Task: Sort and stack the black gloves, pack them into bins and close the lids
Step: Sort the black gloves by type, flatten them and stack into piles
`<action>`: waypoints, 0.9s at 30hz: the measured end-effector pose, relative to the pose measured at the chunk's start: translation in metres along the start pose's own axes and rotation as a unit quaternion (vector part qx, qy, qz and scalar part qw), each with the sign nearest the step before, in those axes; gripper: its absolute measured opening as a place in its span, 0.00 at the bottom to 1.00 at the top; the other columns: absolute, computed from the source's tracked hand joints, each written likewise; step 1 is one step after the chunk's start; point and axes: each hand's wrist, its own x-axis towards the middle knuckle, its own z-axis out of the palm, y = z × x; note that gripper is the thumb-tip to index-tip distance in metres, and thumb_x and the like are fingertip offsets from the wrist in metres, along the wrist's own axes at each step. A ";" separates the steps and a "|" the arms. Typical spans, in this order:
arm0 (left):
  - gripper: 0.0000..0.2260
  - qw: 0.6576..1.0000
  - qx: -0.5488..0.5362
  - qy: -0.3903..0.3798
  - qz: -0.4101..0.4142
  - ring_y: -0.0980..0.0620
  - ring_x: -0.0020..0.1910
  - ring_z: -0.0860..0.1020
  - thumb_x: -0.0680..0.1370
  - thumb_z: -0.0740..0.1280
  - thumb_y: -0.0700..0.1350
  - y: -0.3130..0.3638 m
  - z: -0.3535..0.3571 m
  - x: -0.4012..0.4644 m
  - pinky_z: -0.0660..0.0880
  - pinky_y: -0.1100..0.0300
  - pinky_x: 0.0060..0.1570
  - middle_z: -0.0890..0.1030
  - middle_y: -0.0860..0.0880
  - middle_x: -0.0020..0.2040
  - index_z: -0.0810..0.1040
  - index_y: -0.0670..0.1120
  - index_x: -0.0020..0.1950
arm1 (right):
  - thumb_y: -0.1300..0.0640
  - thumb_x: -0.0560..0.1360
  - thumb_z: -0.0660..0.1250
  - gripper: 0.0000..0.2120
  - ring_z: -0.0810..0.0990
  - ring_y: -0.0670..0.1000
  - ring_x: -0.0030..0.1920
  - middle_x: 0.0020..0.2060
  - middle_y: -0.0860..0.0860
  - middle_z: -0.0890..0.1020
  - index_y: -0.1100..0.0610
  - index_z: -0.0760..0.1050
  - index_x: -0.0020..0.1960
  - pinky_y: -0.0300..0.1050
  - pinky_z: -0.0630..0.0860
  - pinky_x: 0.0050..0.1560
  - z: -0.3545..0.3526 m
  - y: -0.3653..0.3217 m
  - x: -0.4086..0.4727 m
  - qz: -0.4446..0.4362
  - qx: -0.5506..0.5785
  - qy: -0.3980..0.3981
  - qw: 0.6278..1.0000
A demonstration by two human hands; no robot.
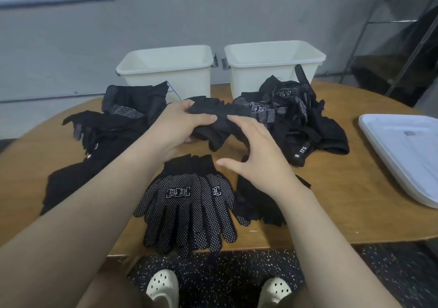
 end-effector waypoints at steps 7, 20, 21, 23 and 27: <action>0.09 0.998 -0.061 -0.027 0.002 0.46 0.45 0.86 0.83 0.68 0.41 0.007 0.008 -0.065 0.83 0.58 0.38 0.86 0.40 0.51 0.80 0.37 0.60 | 0.61 0.76 0.73 0.20 0.77 0.43 0.63 0.60 0.43 0.82 0.52 0.78 0.67 0.48 0.72 0.67 -0.002 -0.020 -0.019 -0.076 0.032 0.087 0.993; 0.20 0.980 -0.026 -0.116 0.160 0.53 0.65 0.80 0.79 0.70 0.54 -0.031 0.022 -0.084 0.76 0.50 0.66 0.83 0.52 0.64 0.78 0.48 0.69 | 0.58 0.80 0.66 0.09 0.85 0.53 0.51 0.49 0.55 0.87 0.60 0.82 0.57 0.50 0.83 0.53 -0.044 -0.024 -0.039 0.075 0.362 0.036 0.929; 0.17 0.981 -0.044 -0.124 0.144 0.52 0.63 0.82 0.80 0.71 0.50 -0.031 0.028 -0.085 0.78 0.48 0.64 0.85 0.51 0.61 0.80 0.47 0.67 | 0.56 0.79 0.66 0.11 0.84 0.54 0.50 0.49 0.58 0.86 0.60 0.83 0.57 0.50 0.83 0.50 -0.046 -0.024 -0.041 0.094 0.375 0.027 0.922; 0.11 0.985 -0.078 -0.105 0.110 0.48 0.58 0.84 0.81 0.70 0.47 -0.034 0.040 -0.084 0.80 0.44 0.61 0.87 0.48 0.56 0.83 0.46 0.62 | 0.53 0.79 0.67 0.12 0.84 0.57 0.49 0.50 0.62 0.85 0.59 0.83 0.56 0.52 0.81 0.45 -0.049 -0.019 -0.045 0.140 0.375 0.006 0.916; 0.16 0.994 -0.037 -0.071 0.080 0.36 0.52 0.84 0.82 0.68 0.51 -0.052 0.060 -0.075 0.79 0.33 0.55 0.86 0.40 0.50 0.83 0.38 0.54 | 0.47 0.77 0.69 0.13 0.76 0.53 0.40 0.40 0.54 0.81 0.58 0.82 0.48 0.45 0.68 0.37 -0.057 0.003 -0.050 0.222 0.313 -0.030 0.923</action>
